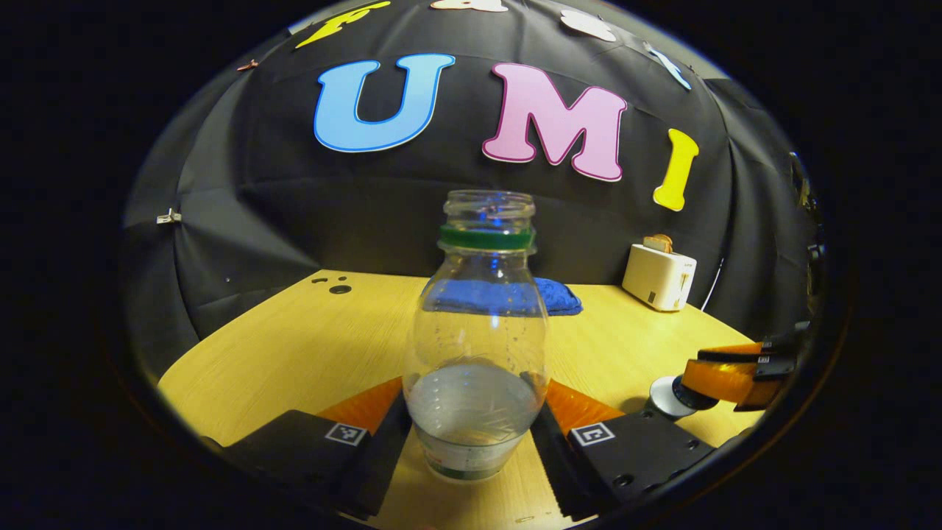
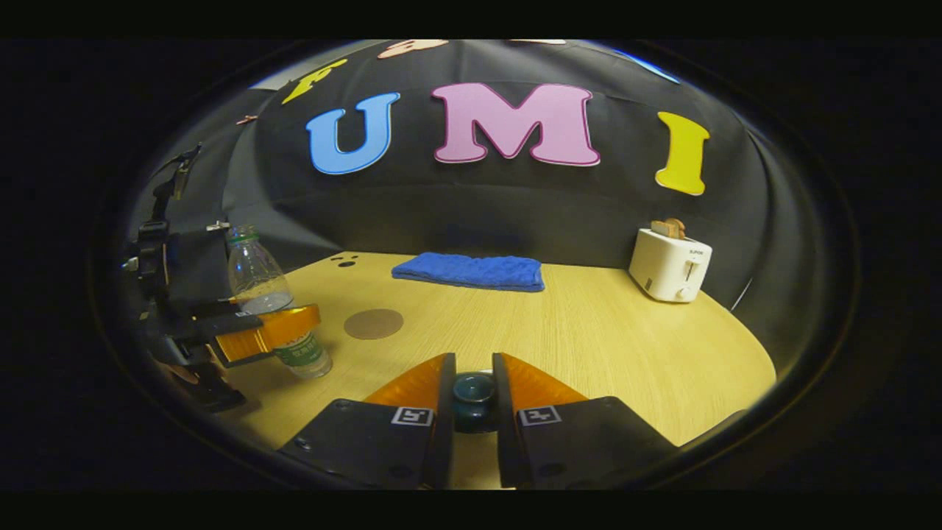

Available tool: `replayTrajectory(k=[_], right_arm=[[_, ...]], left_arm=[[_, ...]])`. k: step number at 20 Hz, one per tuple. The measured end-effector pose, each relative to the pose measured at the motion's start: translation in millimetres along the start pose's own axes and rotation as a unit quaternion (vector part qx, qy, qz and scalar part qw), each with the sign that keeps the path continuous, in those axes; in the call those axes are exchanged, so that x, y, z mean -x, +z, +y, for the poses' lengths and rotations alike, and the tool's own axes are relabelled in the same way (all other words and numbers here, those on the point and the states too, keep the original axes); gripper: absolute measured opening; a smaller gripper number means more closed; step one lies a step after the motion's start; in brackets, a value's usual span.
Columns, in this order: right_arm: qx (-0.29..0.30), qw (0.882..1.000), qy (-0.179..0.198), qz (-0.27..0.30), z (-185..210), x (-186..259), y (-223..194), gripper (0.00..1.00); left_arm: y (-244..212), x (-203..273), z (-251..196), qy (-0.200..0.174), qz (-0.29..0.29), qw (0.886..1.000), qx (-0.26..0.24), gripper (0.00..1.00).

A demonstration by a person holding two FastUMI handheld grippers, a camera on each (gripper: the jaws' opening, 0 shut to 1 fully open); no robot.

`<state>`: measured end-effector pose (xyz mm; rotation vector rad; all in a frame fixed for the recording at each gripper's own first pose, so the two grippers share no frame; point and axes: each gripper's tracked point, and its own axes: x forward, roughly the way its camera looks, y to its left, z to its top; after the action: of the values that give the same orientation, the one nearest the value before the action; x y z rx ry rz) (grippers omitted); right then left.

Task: Open the teacup lid with one hand, grasp the water bottle and pour water into the teacup with the other hand; after pouring, place the water bottle on the coaster and then close the teacup lid.

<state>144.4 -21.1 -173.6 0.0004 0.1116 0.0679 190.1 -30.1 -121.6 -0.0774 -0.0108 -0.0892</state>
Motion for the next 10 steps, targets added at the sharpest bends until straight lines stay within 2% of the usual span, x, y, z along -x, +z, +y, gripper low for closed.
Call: replayTrajectory(k=[3,7,10], right_arm=[[-0.003,1.000,-0.003,-0.003,-2,-2,1,0.27],[-0.001,1.000,-0.011,-0.004,-11,0,0,0.28],[-0.006,1.000,-0.022,-0.008,-22,5,3,0.24]], left_arm=[[6,3,-3,-0.006,-0.009,1.000,-0.019,0.84],[4,5,-5,-0.012,-0.001,1.000,-0.019,0.80],[5,5,-4,-0.009,0.000,1.000,-0.024,0.77]])
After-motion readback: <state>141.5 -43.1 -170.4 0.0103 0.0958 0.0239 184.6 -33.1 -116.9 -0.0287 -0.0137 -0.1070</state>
